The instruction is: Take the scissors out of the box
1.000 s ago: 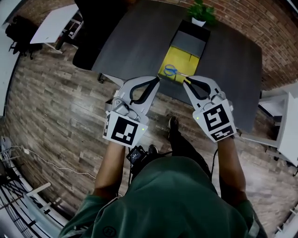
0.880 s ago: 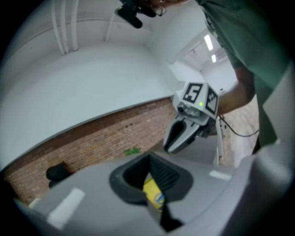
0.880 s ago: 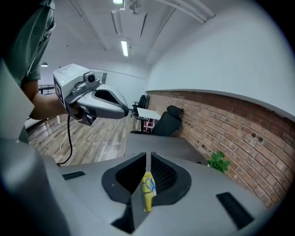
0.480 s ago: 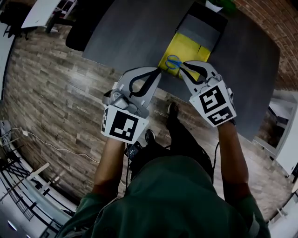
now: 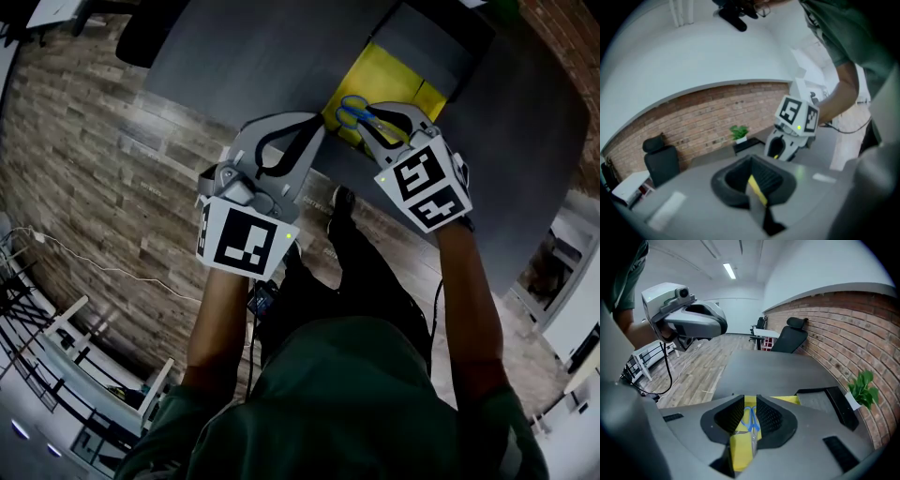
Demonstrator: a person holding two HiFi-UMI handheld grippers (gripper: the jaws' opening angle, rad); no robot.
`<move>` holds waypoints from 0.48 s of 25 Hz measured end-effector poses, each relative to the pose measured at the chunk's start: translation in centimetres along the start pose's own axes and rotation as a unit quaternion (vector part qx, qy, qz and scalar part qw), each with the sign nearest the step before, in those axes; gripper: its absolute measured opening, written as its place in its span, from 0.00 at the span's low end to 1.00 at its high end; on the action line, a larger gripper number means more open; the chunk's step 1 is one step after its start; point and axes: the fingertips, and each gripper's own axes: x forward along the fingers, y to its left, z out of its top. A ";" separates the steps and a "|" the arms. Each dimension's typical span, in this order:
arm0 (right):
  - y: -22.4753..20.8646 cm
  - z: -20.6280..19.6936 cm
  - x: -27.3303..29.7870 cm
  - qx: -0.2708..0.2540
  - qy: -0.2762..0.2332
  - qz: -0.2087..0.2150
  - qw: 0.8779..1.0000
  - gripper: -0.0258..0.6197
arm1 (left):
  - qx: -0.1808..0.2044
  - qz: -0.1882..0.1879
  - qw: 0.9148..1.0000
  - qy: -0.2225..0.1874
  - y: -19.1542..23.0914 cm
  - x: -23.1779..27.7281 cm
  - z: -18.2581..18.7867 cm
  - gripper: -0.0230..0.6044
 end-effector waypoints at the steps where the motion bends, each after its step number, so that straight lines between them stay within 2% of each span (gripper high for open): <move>1: -0.1 -0.3 0.6 -0.002 0.005 0.006 1.000 0.14 | -0.005 0.002 1.000 0.003 0.2 0.3 -0.3 0.03; 12: 0.5 -4.2 7.3 -0.019 0.061 0.056 0.996 0.16 | -0.031 0.013 0.999 0.030 1.0 2.6 -5.0 0.03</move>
